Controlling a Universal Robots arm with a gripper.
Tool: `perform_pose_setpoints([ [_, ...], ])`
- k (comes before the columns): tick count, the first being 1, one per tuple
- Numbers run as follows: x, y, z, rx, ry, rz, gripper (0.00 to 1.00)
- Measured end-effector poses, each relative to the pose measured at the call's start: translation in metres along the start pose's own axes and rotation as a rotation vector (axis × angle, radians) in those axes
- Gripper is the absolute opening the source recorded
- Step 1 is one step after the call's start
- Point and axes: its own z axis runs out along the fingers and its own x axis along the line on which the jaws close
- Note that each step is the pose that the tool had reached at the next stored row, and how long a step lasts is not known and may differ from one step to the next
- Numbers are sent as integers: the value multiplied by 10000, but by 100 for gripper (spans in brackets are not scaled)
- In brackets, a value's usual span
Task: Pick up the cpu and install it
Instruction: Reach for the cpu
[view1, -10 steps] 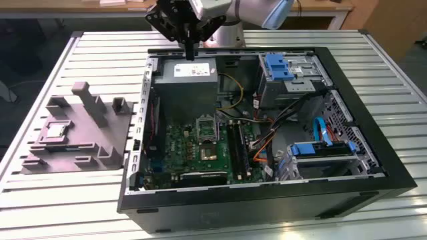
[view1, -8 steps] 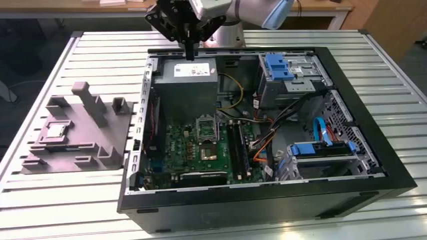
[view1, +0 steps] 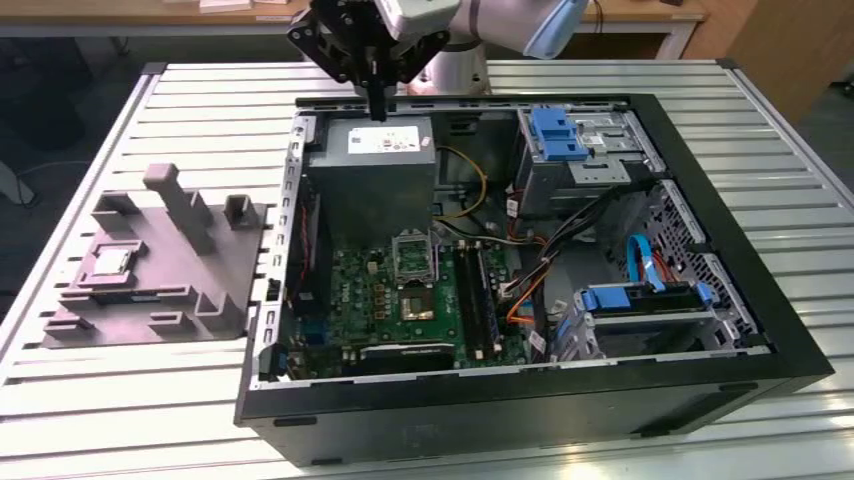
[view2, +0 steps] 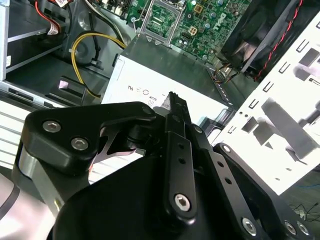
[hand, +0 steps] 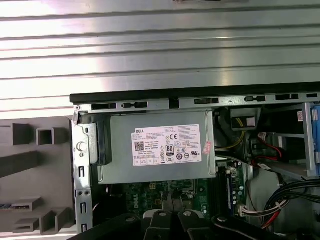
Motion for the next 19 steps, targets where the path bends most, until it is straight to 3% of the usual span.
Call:
perform_pose_setpoints([
  [13, 38, -3, -1, 0, 0, 0, 11],
  [15, 81, -6, 2, 0, 1, 0, 11],
  [19, 89, -7, 3, 0, 0, 1, 11],
])
